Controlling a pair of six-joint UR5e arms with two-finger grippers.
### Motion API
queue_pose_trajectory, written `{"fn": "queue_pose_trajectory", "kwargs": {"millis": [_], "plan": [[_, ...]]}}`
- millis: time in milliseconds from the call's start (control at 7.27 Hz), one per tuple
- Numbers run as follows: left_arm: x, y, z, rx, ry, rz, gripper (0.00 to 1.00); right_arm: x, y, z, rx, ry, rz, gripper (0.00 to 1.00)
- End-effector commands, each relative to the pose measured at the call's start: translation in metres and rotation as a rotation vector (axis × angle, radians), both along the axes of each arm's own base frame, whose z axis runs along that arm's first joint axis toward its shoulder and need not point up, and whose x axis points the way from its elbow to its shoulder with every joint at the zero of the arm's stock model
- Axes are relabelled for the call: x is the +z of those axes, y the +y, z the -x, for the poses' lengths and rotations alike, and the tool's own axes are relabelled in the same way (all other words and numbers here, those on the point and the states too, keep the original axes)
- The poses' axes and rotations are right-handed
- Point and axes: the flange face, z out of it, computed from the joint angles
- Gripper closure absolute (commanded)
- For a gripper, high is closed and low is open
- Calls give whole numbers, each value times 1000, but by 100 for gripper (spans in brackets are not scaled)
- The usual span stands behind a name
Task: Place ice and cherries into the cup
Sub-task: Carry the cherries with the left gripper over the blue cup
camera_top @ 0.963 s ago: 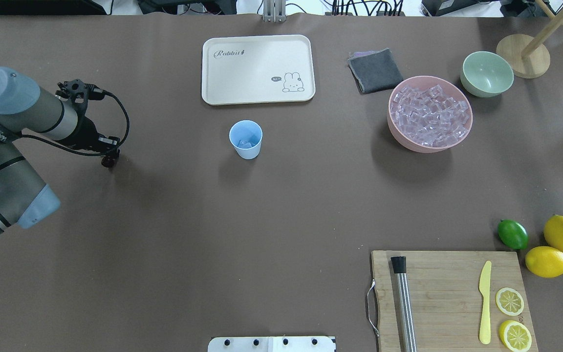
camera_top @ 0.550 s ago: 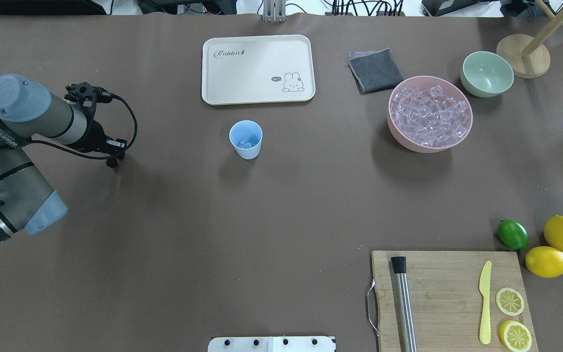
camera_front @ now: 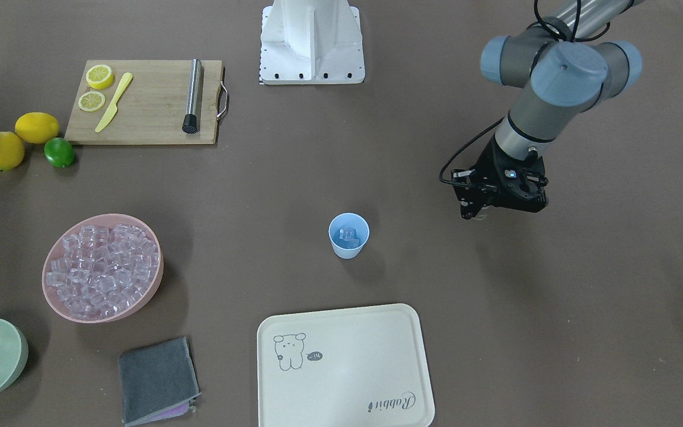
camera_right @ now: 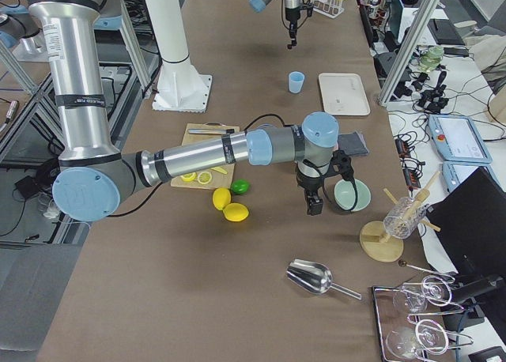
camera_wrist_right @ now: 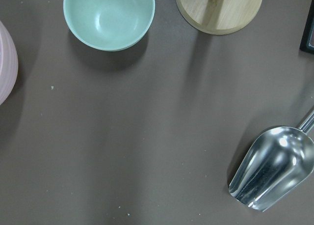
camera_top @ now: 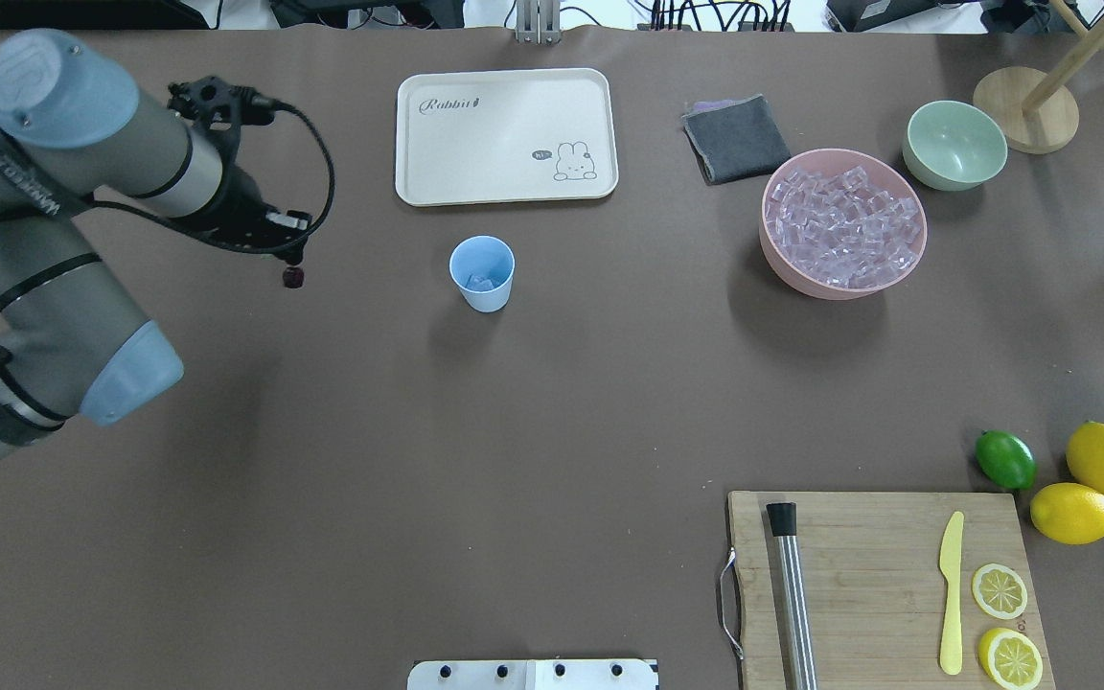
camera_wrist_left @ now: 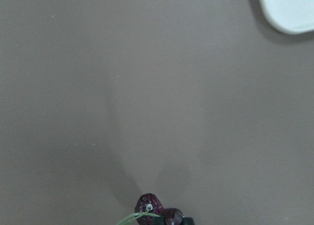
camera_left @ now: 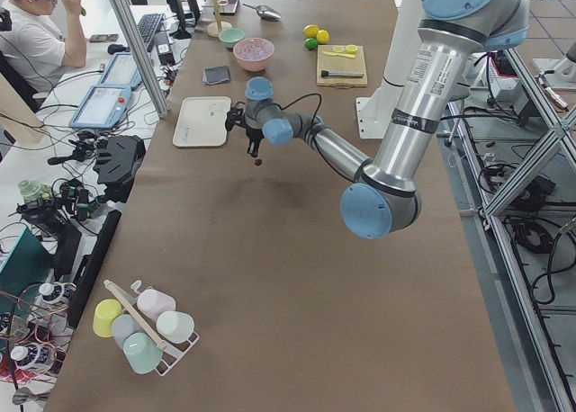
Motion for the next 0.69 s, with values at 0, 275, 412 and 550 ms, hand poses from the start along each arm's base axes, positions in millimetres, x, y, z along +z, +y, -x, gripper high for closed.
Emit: {"fn": "queue_pose_trajectory", "kwargs": {"millis": [0,275,412,550], "plan": [[-105,-8,-39,-14,68,26,100,3,4,-1,-1,1,3,0],[-136,-36,-95,-43,158,38,100,8,10,-1,-15,2,-4,0],[-127,-44,-101,-45,167,28,100,5,11,-1,-15,0,-8,0],[-122,-46,-103,-41,166,23,100,5,11,-1,-15,2,-8,0]]}}
